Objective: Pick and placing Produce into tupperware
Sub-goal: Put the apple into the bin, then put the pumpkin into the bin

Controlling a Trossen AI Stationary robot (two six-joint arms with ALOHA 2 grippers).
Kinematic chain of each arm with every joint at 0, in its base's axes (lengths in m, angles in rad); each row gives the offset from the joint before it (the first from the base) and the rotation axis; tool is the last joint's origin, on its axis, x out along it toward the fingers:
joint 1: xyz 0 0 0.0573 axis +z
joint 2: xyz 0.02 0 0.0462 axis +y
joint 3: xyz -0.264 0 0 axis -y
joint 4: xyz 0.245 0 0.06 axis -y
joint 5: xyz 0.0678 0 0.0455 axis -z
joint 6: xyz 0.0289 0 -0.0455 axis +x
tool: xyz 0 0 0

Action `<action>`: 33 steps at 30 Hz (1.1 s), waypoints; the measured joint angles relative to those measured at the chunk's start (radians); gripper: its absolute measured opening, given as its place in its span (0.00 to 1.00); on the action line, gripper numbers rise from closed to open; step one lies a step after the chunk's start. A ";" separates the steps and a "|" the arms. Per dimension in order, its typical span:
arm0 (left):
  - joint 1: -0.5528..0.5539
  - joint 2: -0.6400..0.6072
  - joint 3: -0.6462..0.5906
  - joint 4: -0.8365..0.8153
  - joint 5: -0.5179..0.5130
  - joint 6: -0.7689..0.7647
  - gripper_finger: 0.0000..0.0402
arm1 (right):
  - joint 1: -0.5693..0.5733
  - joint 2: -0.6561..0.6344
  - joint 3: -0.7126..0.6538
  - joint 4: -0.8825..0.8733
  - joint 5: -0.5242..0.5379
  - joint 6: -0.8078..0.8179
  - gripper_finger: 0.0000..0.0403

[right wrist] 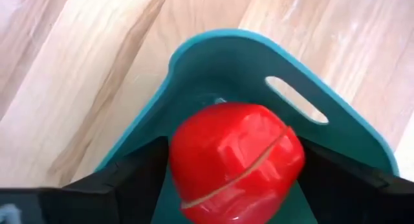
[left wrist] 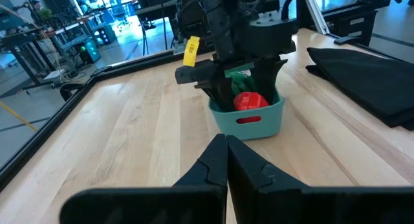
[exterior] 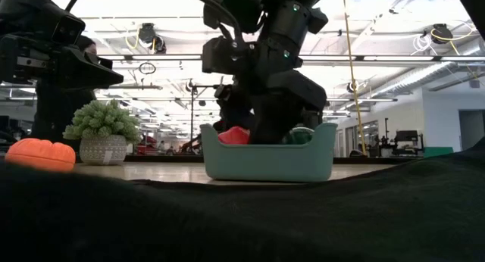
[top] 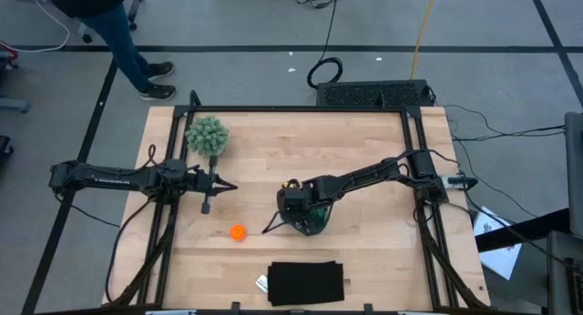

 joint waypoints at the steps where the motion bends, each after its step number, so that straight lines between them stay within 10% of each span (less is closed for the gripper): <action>1: 0.000 0.000 0.000 0.000 0.000 0.000 0.00 | 0.000 0.000 0.000 0.000 0.000 0.002 0.78; 33: 0.000 0.000 0.000 -0.006 -0.001 -0.002 0.00 | 0.000 -0.079 0.055 -0.074 0.038 0.023 0.78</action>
